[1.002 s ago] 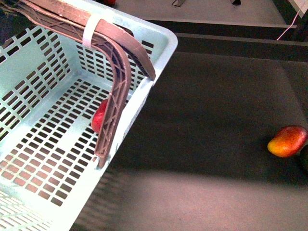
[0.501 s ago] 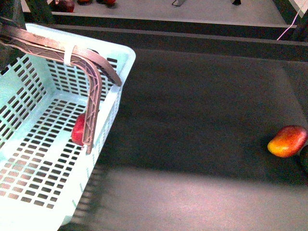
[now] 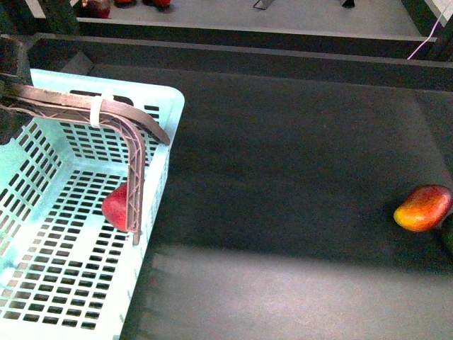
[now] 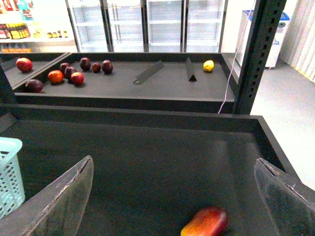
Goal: Pick apple with right arm and hold basket with left
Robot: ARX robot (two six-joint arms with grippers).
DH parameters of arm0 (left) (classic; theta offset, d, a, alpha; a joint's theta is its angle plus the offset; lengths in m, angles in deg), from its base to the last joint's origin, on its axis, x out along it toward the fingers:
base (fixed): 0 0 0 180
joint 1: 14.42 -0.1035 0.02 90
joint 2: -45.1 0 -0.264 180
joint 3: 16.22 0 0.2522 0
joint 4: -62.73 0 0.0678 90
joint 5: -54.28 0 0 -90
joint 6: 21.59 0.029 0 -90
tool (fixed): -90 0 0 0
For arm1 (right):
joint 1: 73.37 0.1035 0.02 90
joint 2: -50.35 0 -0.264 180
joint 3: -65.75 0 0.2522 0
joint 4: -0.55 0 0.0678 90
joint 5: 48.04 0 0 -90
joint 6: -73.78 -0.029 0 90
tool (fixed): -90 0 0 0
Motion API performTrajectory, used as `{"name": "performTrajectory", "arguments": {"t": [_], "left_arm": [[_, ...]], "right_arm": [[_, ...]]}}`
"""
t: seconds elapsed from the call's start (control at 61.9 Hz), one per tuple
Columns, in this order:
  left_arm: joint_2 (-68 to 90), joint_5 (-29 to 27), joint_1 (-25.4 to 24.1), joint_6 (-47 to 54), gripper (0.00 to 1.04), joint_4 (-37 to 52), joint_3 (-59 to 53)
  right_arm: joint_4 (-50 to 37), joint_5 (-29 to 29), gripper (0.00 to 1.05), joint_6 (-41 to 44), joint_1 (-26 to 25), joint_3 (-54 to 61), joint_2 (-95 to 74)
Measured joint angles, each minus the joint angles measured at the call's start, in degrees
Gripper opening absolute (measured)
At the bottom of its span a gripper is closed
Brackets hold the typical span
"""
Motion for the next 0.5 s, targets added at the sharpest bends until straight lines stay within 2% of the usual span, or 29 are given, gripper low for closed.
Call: {"name": "performTrajectory", "arguments": {"t": [0.291, 0.501], "left_arm": [[-1.0, 0.3, -0.3, -1.6, 0.16, -2.1, -0.6], [-3.4, 0.9, -0.3, -1.7, 0.51, -3.0, -1.0]], "right_arm": [[0.0, 0.0, 0.96, 0.0, 0.0, 0.0, 0.0], [0.0, 0.0, 0.96, 0.0, 0.0, 0.0, 0.0]]}}
